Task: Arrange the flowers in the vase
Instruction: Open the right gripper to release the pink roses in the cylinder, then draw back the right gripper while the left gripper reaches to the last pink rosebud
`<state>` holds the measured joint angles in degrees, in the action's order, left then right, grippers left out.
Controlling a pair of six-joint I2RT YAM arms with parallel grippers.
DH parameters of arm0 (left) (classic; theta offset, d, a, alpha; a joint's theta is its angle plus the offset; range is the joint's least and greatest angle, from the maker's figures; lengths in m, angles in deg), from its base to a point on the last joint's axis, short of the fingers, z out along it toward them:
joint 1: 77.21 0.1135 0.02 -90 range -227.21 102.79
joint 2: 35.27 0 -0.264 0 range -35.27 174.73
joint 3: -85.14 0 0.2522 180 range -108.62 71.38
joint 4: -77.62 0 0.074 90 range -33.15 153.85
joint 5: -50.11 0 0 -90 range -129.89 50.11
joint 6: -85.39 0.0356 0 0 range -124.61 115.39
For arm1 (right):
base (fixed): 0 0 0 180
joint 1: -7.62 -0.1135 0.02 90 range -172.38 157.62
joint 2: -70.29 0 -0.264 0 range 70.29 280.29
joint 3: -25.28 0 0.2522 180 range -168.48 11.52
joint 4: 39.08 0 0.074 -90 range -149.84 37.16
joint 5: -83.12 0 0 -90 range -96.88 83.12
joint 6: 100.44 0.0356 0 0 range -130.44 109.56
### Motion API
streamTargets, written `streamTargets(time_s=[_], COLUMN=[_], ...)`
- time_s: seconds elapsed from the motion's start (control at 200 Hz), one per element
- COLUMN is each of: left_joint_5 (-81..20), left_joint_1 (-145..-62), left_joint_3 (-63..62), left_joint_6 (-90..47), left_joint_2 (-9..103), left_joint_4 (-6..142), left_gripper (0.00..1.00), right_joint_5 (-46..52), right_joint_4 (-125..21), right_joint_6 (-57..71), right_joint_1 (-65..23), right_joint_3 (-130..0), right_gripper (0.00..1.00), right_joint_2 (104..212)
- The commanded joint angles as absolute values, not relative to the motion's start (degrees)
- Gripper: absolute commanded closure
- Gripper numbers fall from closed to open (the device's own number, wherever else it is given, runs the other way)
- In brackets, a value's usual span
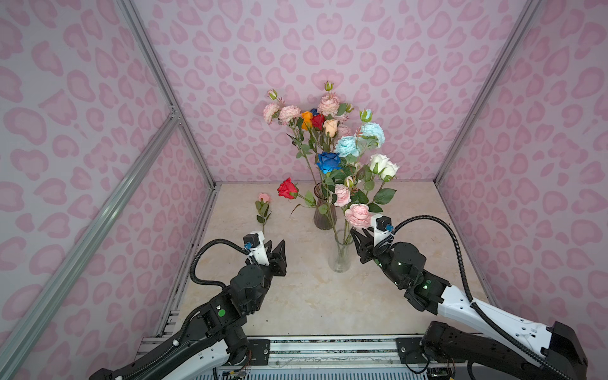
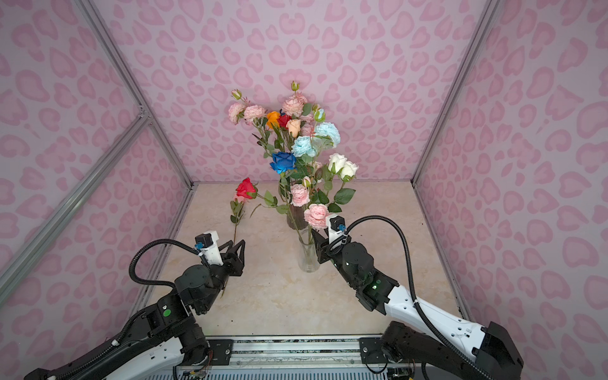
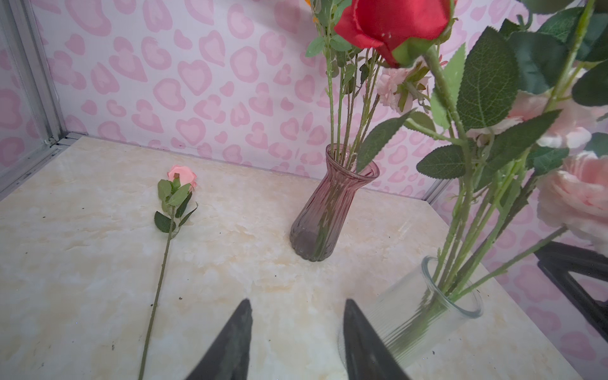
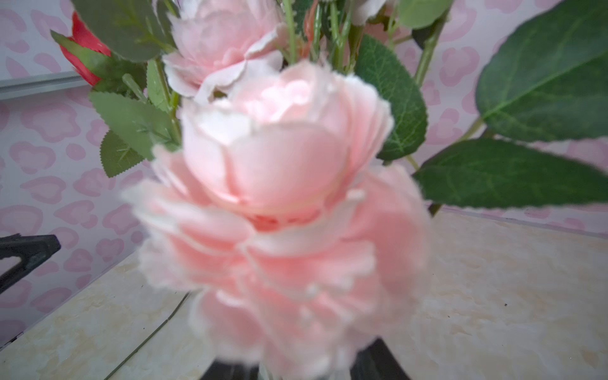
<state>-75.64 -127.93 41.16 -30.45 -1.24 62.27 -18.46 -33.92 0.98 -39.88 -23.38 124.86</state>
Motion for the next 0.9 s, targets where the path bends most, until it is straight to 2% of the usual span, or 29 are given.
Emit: streamTargets(time_s=[0.0,0.315,0.54,0.745,0.895], left_joint_5=[-75.95,-78.05,-78.97,-68.72,-64.03], left_joint_1=[-127.85,-126.41,-120.04,-108.49,-102.86], left_joint_3=[41.25,41.16,39.99,38.4,35.54], left_joint_6=[-30.79,-33.43,-41.12,-46.01,-45.39], left_joint_2=[-1.18,1.99,5.47,12.93,24.68], left_joint_4=[64.82,63.12,55.3,48.52,46.62], left_gripper=[0.54,0.53,0.47,0.46,0.47], right_joint_5=[-17.38,-18.13,-19.93,-21.54,-22.27], right_joint_4=[-35.52,-40.19,-46.04,-49.17,-48.34], right_joint_6=[1.47,1.25,0.9,1.49,1.52], right_joint_1=[-40.01,-42.33,-42.91,-42.9,-42.89], right_joint_3=[-23.85,-25.18,-24.45,-23.03,-21.53], right_gripper=[0.58,0.58,0.6,0.64,0.65], right_joint_2=[123.81,118.4,111.54,105.04,103.03])
